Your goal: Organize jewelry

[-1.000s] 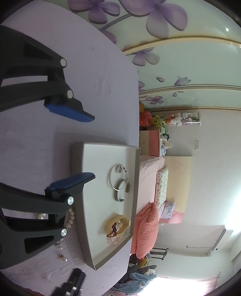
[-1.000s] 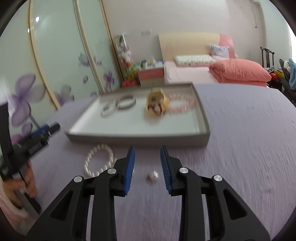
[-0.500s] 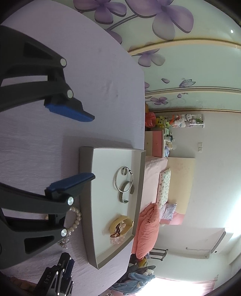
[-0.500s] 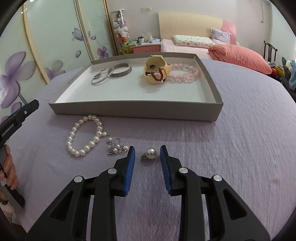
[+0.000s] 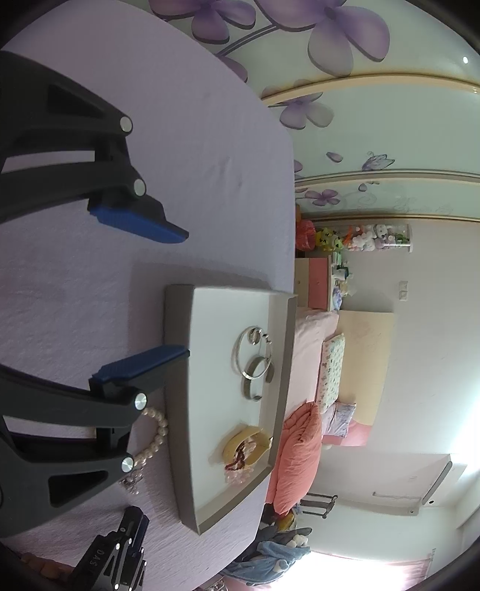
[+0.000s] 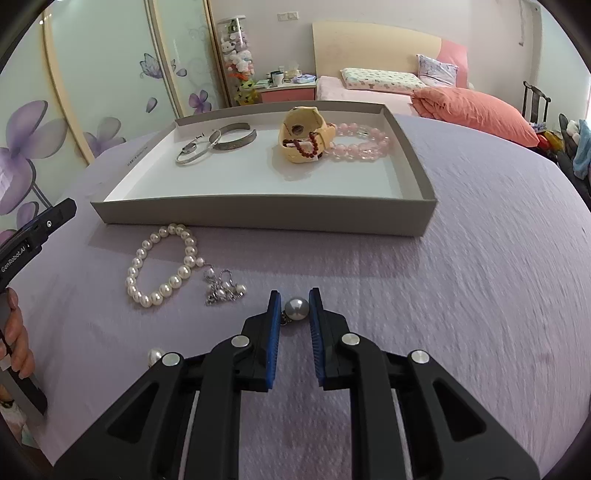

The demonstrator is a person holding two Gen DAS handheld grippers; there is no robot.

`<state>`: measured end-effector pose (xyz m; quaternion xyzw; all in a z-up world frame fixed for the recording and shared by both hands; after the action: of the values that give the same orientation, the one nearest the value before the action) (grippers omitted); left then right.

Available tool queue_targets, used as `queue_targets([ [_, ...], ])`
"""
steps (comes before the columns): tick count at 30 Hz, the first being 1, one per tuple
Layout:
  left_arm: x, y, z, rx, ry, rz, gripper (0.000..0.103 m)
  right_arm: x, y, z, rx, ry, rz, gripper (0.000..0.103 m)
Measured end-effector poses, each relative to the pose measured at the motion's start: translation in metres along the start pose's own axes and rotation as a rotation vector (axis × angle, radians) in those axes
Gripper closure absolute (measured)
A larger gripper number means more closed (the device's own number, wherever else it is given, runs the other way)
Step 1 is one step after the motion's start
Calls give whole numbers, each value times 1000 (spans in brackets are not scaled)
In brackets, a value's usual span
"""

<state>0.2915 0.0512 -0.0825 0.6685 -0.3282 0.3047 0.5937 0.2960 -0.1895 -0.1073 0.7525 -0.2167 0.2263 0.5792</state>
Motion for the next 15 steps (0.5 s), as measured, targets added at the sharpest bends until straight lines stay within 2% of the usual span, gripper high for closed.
queue_targets([
  [8,-7,8,28,-66,-61,-13,46,-12,20,36,-42,-87,11,87],
  [15,-10,6,51,-126,-86,-46,42,-29,33,42,-32,-89,17,87],
])
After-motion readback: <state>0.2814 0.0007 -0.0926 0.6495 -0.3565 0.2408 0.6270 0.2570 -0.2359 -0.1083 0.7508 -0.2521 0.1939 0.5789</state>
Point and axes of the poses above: each gripper's, at about its wrist camera, not at the fingertips, and y roughly against the way its jaws point, z to its right, x to its top, the point moved 4 cm from there along -y, roughly the way its jaws point, and after that the axes turned 11 degrees about -y, right-handed, at the moved point
